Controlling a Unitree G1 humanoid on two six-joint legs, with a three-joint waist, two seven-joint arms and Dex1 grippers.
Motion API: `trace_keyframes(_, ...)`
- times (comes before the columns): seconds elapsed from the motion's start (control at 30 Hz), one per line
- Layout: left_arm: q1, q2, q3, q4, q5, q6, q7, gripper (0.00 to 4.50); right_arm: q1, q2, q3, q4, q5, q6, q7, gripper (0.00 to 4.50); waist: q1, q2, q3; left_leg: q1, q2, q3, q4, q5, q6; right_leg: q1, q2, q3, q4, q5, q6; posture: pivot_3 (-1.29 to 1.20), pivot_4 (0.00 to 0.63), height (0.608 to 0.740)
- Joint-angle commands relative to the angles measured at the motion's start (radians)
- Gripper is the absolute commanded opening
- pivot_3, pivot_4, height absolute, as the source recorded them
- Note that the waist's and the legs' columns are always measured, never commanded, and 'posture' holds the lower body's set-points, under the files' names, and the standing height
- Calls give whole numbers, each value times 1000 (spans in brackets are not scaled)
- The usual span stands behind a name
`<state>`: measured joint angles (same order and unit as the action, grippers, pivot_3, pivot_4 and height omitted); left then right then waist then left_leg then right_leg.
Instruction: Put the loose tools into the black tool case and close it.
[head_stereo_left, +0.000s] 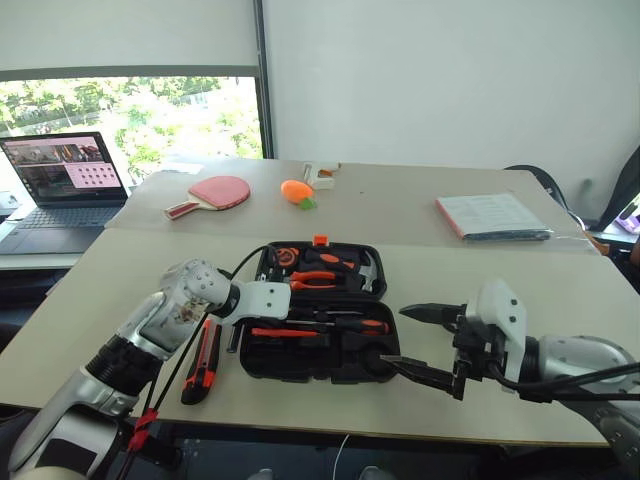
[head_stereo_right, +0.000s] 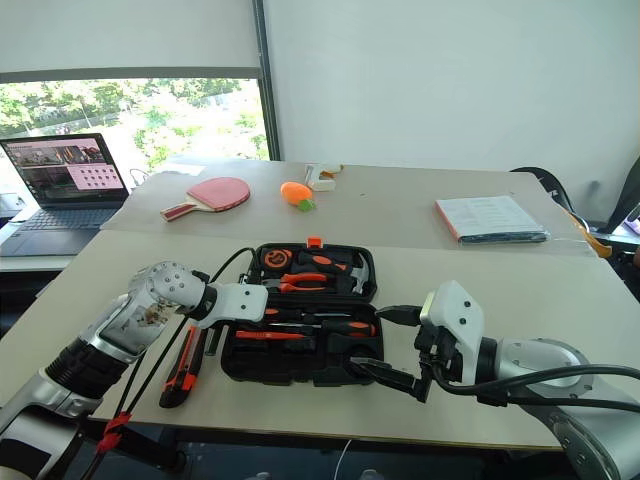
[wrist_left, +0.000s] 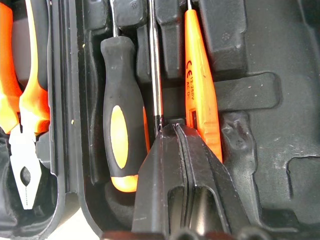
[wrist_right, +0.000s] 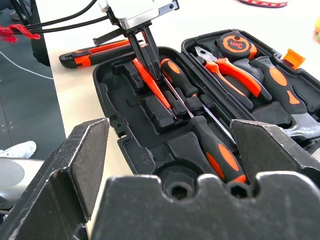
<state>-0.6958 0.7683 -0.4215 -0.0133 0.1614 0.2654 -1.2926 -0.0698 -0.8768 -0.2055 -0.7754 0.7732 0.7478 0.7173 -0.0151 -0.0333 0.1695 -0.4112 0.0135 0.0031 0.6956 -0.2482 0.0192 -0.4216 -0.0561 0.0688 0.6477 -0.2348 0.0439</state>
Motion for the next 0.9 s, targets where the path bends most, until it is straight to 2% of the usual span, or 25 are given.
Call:
trace_keyframes(0.03,22,19,-9,-34,29,-70,9,58,-3,6,-8,-11,-4,-32,5,4500,-1,0,0,0,0,0,0,0,0,0,0,0,0,0,0,0,150,740)
trace_keyframes(0.23,54,31,-23,-49,90,-178,42,58,-6,12,0,-1,-11,-33,9,4500,1,0,0,0,0,0,0,0,0,0,0,0,0,0,0,0,150,740)
trace_keyframes(0.5,95,32,-12,-75,124,-224,61,58,-4,14,5,8,-11,-32,10,4500,0,0,0,1,0,0,0,0,0,1,0,0,0,0,0,0,150,740)
trace_keyframes(0.77,-54,-70,74,46,-19,41,3,58,-7,10,13,13,-15,-32,17,4500,4,0,0,0,-1,1,1,0,0,1,0,0,0,0,0,0,150,740)
trace_keyframes(0.9,-83,-103,76,52,-72,129,-21,58,-5,12,19,10,-20,-33,19,4500,3,0,0,-1,-1,1,1,0,0,0,0,-1,0,0,0,0,150,740)
